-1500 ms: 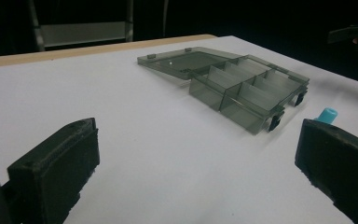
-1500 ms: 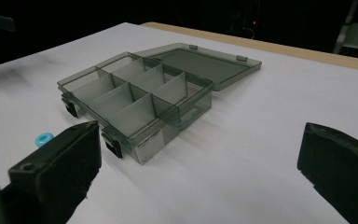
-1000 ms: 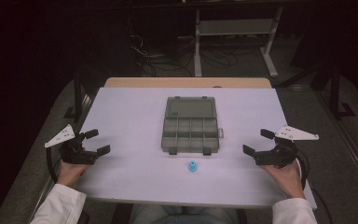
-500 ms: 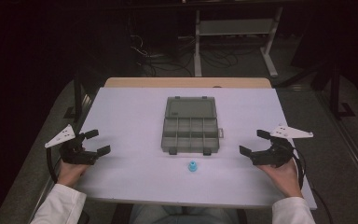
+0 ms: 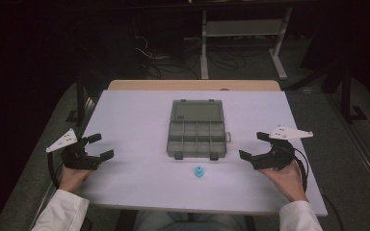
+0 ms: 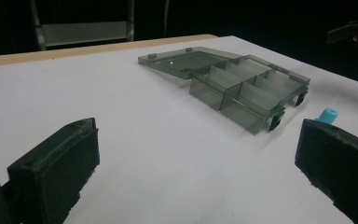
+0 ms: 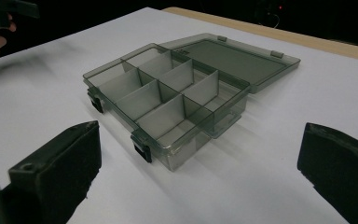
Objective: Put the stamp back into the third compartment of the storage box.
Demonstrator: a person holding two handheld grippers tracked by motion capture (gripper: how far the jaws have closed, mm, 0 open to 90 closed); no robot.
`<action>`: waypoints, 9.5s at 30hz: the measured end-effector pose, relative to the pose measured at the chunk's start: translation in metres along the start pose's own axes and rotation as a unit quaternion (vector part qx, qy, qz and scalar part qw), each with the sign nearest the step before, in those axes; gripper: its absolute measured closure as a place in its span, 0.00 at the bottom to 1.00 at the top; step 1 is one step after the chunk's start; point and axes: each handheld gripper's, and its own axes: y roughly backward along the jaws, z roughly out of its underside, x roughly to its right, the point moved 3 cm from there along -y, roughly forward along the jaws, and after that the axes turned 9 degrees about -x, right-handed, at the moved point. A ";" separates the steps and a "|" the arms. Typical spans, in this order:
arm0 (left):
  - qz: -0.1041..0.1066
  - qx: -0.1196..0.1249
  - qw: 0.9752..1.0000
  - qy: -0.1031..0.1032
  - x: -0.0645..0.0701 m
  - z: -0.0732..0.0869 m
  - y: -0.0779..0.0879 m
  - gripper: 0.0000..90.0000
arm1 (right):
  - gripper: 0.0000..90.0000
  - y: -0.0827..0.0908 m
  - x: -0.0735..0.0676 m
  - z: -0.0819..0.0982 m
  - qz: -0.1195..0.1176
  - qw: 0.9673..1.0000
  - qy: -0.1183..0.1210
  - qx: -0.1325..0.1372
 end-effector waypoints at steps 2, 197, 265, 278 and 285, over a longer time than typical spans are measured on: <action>0.001 0.001 1.000 0.001 0.000 0.000 0.000 0.00 | 0.00 -0.001 -0.001 -0.001 -0.001 1.000 0.001 -0.001; 0.006 0.006 1.000 -0.001 0.000 -0.001 0.001 0.00 | 0.79 -0.085 -0.080 -0.070 -0.121 0.968 0.142 -0.167; 0.006 0.008 1.000 0.006 0.001 -0.002 0.001 0.00 | 0.79 -0.108 -0.020 -0.123 -0.094 0.974 0.082 -0.187; 0.006 0.009 1.000 0.008 -0.001 -0.002 0.002 0.00 | 0.79 -0.119 -0.007 -0.122 -0.087 0.976 0.071 -0.188; 0.007 0.010 1.000 0.008 -0.001 -0.002 0.002 0.00 | 0.79 -0.127 -0.002 -0.120 -0.084 0.975 0.066 -0.192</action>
